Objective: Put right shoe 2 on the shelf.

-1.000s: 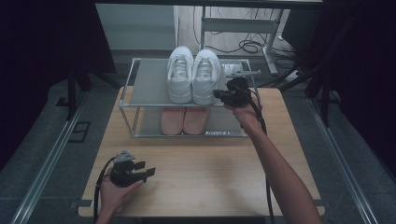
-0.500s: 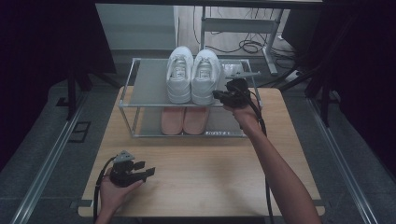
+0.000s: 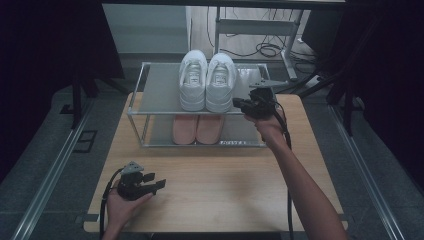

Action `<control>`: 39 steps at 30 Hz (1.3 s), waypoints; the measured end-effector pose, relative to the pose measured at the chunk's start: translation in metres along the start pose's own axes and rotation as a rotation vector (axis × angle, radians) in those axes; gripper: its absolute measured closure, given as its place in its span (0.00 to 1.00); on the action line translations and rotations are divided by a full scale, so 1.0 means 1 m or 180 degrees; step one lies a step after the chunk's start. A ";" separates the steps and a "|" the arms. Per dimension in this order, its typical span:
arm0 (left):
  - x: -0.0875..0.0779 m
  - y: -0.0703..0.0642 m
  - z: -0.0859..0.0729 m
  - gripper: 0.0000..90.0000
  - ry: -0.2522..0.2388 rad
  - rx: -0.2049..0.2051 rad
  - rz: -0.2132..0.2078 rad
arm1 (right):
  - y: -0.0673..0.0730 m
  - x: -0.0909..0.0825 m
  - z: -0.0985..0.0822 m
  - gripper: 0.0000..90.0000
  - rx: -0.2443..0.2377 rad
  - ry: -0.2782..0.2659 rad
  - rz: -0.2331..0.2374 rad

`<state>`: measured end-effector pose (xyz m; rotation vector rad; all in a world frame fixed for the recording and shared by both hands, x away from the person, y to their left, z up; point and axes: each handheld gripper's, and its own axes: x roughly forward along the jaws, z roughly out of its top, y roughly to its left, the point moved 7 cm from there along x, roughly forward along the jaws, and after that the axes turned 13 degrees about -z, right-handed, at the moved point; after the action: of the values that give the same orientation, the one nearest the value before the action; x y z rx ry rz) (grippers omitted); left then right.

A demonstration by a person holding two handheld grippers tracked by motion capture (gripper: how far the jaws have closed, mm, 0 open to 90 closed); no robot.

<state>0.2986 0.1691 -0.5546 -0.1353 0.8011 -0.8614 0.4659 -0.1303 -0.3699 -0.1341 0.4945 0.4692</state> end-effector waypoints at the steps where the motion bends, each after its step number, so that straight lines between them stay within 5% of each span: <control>1: 0.000 0.000 0.000 0.48 -0.0010 -0.0002 0.0002 | -0.001 -0.002 -0.001 0.98 -0.0005 -0.0006 -0.0004; 16: -0.001 -0.004 -0.001 0.48 -0.0011 0.0017 0.0017 | -0.018 -0.038 -0.033 0.92 -0.0029 -0.0232 0.0095; 30: -0.001 -0.006 -0.001 0.48 -0.0002 0.0034 0.0008 | -0.027 -0.066 -0.099 0.64 -0.0082 -0.0201 0.0133; 39: -0.001 -0.005 -0.001 0.48 -0.0014 0.0008 0.0031 | -0.032 -0.077 -0.152 0.60 -0.0030 -0.0148 0.0143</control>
<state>0.2942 0.1666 -0.5528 -0.1310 0.7961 -0.8528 0.3560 -0.2258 -0.4651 -0.1209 0.4504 0.5174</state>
